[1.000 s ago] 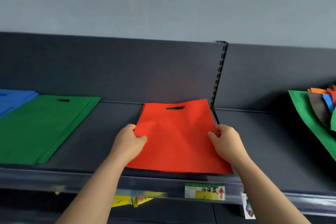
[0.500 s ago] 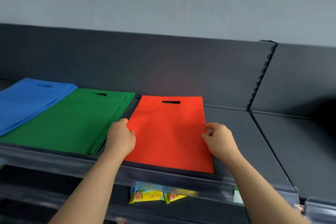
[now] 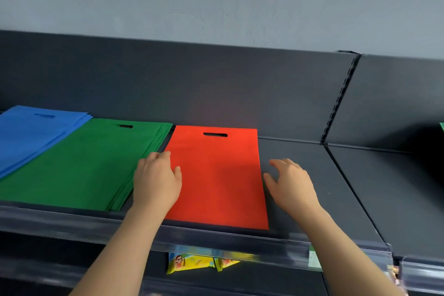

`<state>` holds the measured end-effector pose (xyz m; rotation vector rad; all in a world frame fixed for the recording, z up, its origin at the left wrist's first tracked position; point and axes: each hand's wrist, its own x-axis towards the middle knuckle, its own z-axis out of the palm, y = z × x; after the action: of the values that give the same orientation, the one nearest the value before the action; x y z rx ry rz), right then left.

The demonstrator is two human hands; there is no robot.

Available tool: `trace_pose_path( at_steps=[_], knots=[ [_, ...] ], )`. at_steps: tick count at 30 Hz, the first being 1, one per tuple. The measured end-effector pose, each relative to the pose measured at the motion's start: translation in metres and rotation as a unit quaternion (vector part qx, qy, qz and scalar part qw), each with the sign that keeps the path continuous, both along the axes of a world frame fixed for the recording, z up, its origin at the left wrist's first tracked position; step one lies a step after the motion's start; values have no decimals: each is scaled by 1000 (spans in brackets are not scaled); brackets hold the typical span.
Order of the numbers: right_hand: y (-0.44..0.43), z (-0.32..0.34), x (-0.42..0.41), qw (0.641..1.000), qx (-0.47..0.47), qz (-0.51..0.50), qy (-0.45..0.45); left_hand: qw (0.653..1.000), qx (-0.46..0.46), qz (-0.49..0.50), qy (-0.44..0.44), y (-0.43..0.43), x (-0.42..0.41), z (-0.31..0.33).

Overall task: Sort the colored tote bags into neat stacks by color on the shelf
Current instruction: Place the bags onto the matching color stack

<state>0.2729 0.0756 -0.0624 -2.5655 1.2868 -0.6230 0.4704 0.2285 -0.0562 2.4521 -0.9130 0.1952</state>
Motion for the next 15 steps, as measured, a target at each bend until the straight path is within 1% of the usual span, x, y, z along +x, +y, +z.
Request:
trace_pose_path(
  at_steps=[4, 8, 15],
  knots=[
    [-6, 12, -31, 1000, -20, -22, 0, 997, -41, -62, -22, -25, -32, 15],
    [-20, 24, -79, 997, -56, -51, -6, 987, -79, -135, -38, -59, -79, 27],
    [-66, 35, -198, 988, -88, -129, -7, 963, -117, -243, -14, -127, -181, 34]
  ],
)
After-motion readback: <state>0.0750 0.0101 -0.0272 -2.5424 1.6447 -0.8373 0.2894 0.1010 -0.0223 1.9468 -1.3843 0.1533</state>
